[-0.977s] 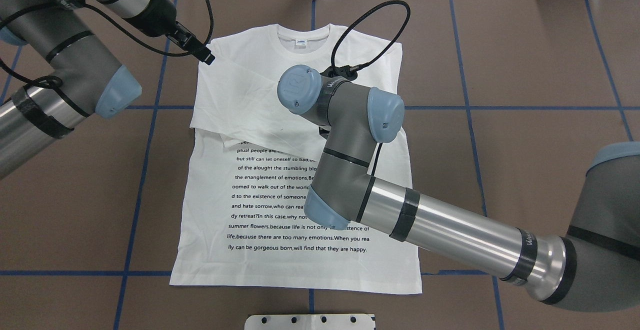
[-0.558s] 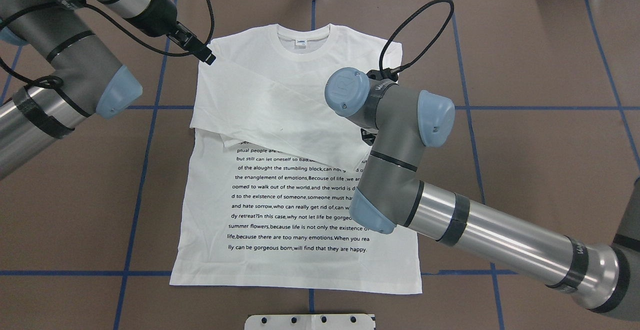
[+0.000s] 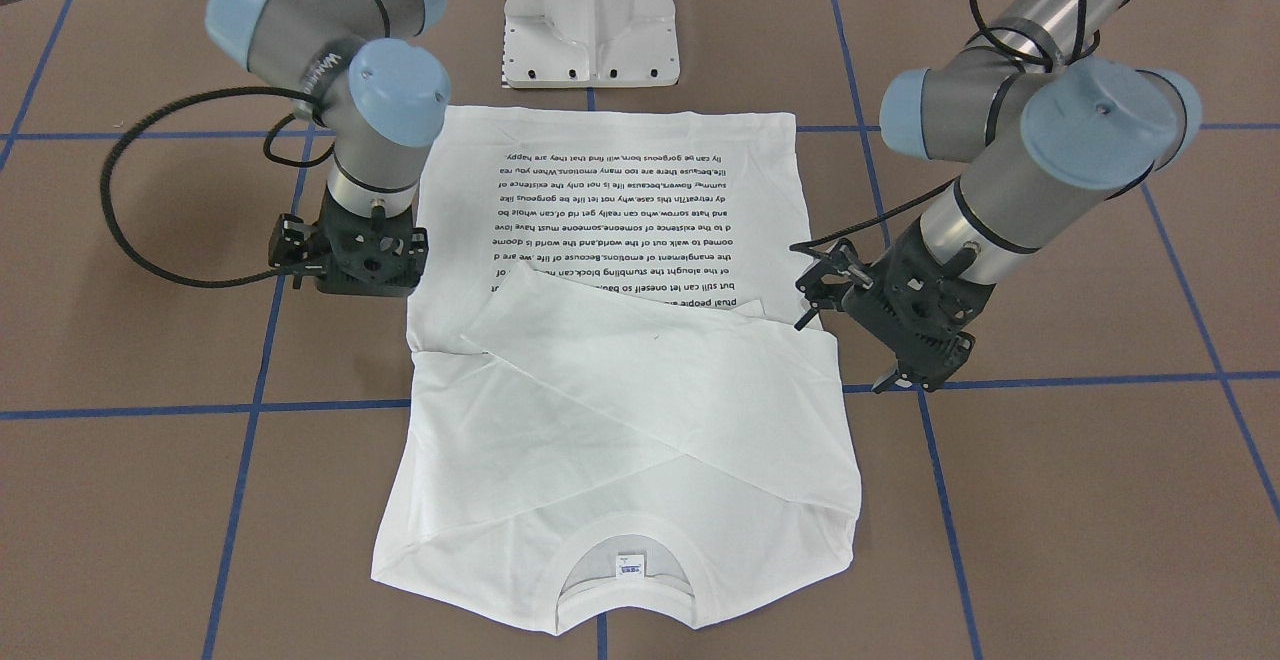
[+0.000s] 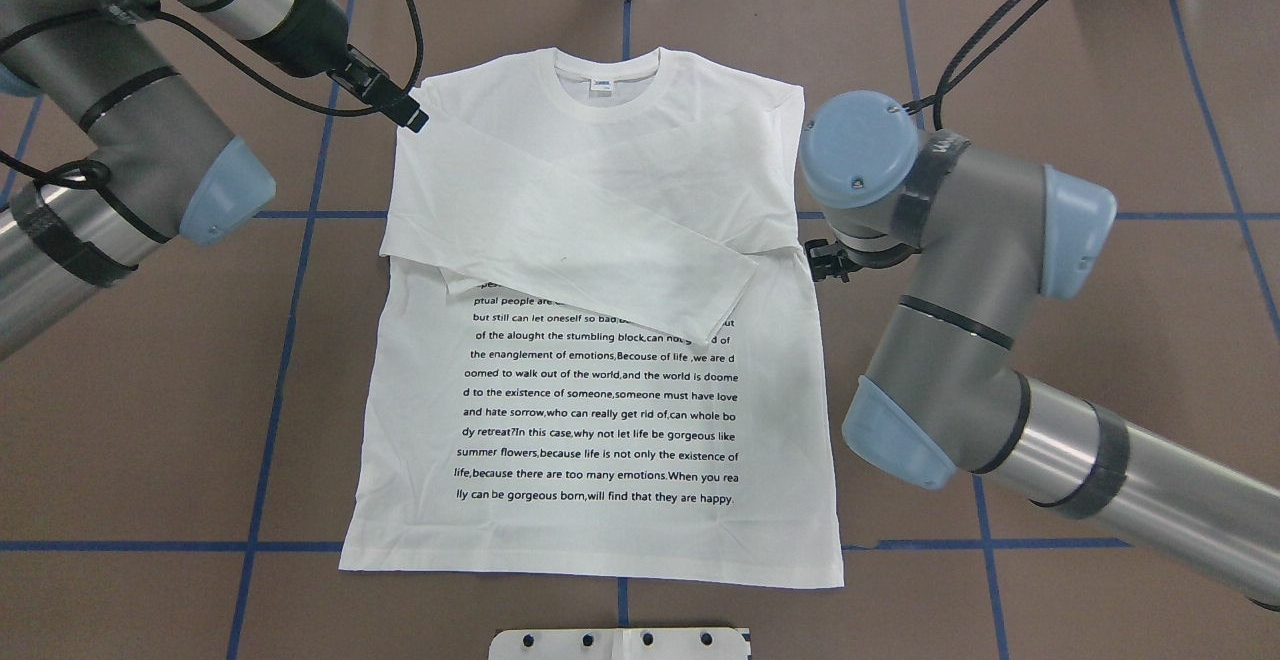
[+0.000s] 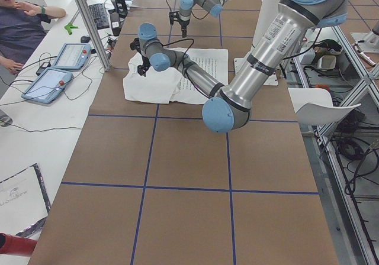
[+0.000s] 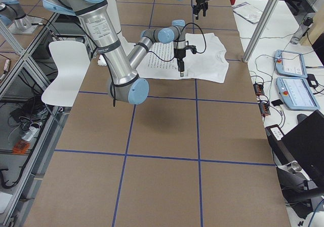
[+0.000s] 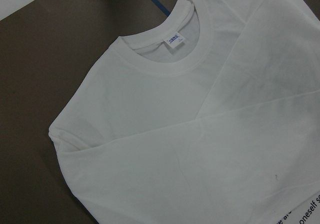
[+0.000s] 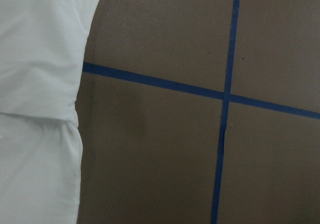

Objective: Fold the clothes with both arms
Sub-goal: 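Raise the right gripper and move both grippers to the shirt's hem corners, then lower both grippers to the hem corners nearest the robot, then grasp the hem corners with both grippers and lift them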

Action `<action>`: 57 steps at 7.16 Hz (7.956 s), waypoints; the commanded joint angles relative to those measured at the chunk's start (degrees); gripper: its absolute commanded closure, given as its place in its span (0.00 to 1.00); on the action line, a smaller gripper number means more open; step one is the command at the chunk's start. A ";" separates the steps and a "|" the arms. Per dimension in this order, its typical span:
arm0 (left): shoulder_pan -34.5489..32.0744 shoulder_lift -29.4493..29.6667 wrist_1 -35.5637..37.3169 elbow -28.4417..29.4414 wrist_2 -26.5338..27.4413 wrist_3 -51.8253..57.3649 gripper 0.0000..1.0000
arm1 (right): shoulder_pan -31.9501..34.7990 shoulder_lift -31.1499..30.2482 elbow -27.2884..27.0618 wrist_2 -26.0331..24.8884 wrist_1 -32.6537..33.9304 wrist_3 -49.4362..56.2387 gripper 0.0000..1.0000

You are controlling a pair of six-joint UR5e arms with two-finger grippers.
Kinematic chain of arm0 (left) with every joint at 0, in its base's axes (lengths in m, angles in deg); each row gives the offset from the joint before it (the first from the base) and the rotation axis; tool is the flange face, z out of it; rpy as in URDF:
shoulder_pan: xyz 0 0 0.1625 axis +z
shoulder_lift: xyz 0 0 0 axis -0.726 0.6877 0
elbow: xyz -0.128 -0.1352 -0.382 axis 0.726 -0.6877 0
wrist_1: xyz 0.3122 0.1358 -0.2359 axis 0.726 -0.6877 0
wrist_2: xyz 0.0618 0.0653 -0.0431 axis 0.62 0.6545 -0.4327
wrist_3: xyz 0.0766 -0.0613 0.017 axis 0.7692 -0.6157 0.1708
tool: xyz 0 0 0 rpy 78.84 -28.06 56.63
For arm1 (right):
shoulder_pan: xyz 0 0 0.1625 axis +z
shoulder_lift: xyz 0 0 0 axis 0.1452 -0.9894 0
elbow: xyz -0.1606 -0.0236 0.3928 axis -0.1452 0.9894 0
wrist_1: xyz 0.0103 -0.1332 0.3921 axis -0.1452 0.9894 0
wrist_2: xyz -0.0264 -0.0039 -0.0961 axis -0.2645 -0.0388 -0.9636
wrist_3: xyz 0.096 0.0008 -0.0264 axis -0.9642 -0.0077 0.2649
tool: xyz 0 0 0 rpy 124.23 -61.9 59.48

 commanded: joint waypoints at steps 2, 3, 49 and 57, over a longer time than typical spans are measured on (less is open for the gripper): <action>5.51 -8.07 -0.01 -12.14 2.13 -19.32 0.00 | 0.69 -8.32 -16.47 4.21 -0.17 -6.72 0.00; 9.55 -11.50 0.16 -17.67 6.15 -25.34 0.00 | 0.43 -9.29 -19.21 4.65 -0.17 -10.84 0.00; 44.92 -29.29 4.12 -34.78 31.42 -62.67 1.00 | -34.90 -26.88 -13.78 -20.39 -38.14 -52.98 0.15; 44.66 -29.47 4.29 -36.45 31.42 -62.67 1.00 | -37.36 -26.35 -13.61 -22.06 -35.06 -53.07 0.38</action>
